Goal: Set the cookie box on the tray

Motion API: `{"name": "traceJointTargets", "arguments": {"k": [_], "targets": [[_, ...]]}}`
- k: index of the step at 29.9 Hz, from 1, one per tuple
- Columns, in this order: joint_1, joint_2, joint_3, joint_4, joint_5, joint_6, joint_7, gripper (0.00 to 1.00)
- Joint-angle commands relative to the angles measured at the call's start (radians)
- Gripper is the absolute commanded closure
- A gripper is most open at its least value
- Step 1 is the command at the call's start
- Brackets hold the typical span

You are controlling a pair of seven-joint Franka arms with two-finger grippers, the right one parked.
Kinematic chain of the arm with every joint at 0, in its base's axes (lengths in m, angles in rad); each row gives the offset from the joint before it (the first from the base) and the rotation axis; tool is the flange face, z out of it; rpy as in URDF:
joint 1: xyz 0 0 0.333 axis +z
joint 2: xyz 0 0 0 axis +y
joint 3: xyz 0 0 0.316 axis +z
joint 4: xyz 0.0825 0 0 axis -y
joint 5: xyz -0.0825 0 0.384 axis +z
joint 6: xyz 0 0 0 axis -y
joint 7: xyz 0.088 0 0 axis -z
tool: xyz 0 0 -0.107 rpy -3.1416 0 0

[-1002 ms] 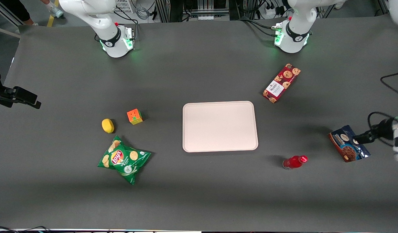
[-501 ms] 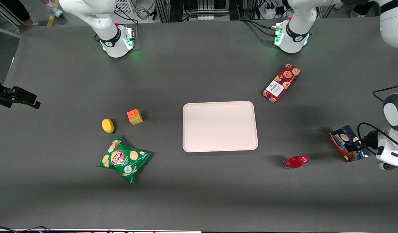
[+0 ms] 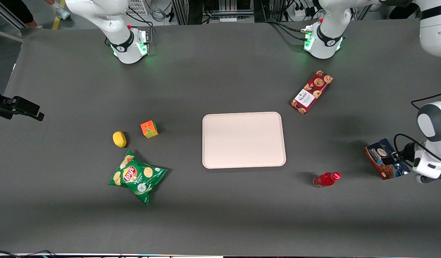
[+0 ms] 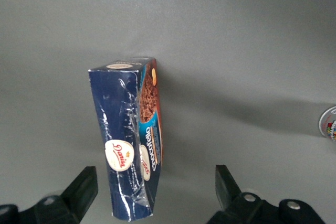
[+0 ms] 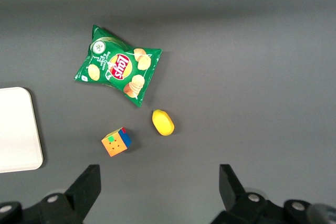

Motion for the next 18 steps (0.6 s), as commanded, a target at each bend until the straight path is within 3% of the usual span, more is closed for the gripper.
{"name": "traceJointTargets", "arguments": {"k": [1, 13, 15, 18], "targets": [[-0.006, -0.033, 0.006, -0.052, 0.003, 0.045, 0.024, 0.00], [-0.001, -0.023, 0.006, -0.054, -0.039, 0.077, 0.073, 0.01], [-0.001, -0.023, 0.006, -0.054, -0.043, 0.077, 0.073, 0.09], [-0.003, -0.021, 0.006, -0.054, -0.045, 0.072, 0.073, 0.31]]}}
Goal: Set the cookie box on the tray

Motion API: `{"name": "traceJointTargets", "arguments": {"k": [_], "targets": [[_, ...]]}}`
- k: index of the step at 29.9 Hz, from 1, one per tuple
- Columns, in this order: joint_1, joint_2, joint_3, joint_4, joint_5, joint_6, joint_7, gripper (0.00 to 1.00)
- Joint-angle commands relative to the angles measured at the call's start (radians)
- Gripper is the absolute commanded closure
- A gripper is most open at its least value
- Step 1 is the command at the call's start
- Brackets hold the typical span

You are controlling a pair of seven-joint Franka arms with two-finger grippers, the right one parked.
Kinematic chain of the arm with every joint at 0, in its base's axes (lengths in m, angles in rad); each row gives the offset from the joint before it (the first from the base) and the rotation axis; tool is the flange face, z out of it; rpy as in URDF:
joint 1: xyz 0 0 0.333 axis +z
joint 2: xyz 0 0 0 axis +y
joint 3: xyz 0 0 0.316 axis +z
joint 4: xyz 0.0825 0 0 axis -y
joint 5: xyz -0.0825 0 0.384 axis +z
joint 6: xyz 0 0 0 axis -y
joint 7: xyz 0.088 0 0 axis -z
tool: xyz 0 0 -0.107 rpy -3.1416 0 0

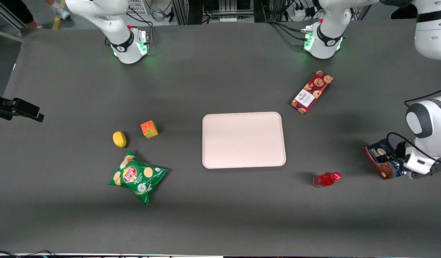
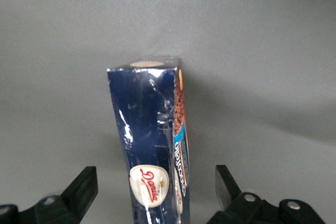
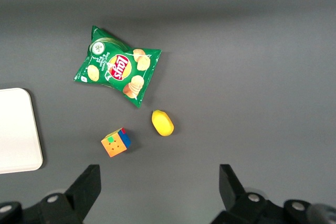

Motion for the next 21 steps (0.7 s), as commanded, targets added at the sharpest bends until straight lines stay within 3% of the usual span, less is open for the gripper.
{"name": "traceJointTargets", "arguments": {"k": [1, 10, 16, 21], "targets": [[-0.004, -0.022, 0.005, -0.030, -0.025, 0.013, 0.025, 0.38], [-0.011, -0.025, 0.005, -0.026, -0.028, 0.002, 0.025, 0.85], [-0.021, -0.058, -0.001, -0.010, -0.027, -0.016, 0.025, 0.89], [-0.025, -0.110, -0.013, 0.045, -0.025, -0.143, 0.013, 0.89]]}}
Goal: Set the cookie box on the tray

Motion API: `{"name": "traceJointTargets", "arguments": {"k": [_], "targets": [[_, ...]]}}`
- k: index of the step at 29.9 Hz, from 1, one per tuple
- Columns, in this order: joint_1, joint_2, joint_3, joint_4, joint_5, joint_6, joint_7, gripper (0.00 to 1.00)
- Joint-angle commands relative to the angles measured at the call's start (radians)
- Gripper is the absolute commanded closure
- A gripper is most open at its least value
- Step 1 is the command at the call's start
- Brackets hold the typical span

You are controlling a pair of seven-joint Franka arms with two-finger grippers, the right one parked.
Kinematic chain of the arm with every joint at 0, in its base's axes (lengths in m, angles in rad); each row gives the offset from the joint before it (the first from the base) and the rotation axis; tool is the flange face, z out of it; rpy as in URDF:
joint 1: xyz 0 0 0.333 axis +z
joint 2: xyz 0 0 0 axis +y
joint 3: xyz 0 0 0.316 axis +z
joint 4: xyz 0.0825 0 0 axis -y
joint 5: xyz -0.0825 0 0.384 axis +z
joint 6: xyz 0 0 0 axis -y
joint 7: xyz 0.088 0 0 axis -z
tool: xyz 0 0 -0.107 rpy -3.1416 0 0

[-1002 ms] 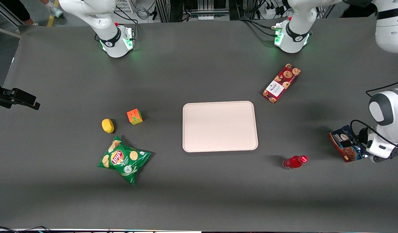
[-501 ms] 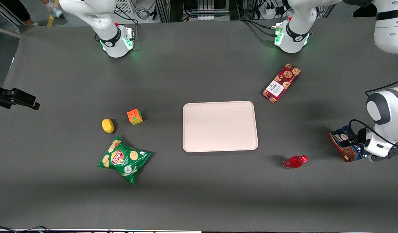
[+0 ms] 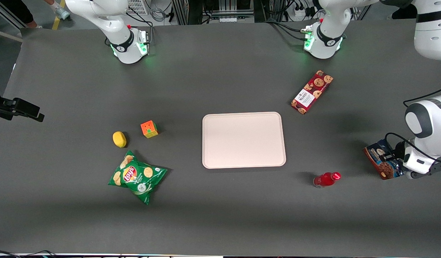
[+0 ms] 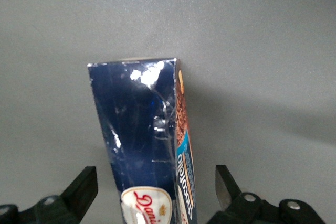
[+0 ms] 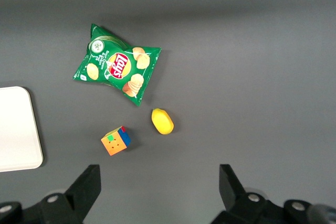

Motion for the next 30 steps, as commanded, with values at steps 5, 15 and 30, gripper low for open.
{"name": "traceJointTargets", "arguments": {"k": [5, 15, 30], "targets": [[-0.015, -0.133, -0.017, 0.141, 0.000, -0.314, 0.009, 0.89], [-0.021, -0.153, -0.047, 0.478, 0.081, -0.747, 0.013, 0.88], [-0.026, -0.234, -0.257, 0.522, 0.075, -0.873, -0.106, 0.87]]}}
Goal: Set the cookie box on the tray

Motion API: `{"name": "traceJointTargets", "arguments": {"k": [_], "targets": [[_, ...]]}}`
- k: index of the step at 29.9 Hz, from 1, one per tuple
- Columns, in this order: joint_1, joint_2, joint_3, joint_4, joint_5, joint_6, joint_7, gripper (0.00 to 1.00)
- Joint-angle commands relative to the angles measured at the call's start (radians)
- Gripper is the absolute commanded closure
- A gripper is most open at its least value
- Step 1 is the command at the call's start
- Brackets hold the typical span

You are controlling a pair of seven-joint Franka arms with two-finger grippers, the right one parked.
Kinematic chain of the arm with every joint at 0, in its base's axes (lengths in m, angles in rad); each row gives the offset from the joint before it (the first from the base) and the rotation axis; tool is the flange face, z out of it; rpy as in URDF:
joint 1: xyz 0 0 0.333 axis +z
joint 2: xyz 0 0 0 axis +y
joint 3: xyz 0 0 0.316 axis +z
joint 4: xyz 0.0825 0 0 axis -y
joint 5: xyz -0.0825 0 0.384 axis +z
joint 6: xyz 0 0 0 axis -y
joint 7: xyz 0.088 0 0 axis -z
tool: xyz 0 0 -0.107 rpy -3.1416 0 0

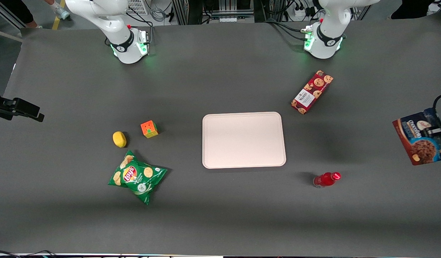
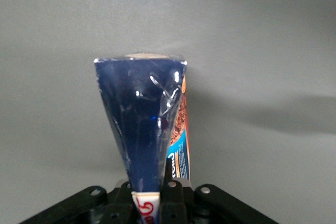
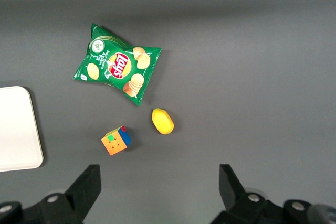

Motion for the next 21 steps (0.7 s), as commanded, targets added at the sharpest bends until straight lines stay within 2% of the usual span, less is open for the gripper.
{"name": "traceJointTargets", "arguments": {"k": [1, 10, 16, 21], "targets": [[-0.007, -0.056, -0.131, 0.020, 0.007, -0.063, -0.128, 0.85], [-0.016, -0.059, -0.400, -0.012, 0.005, -0.042, -0.394, 0.87], [-0.027, -0.060, -0.478, -0.121, 0.013, 0.053, -0.420, 0.87], [-0.039, -0.089, -0.530, -0.288, 0.020, 0.205, -0.558, 0.87]]}}
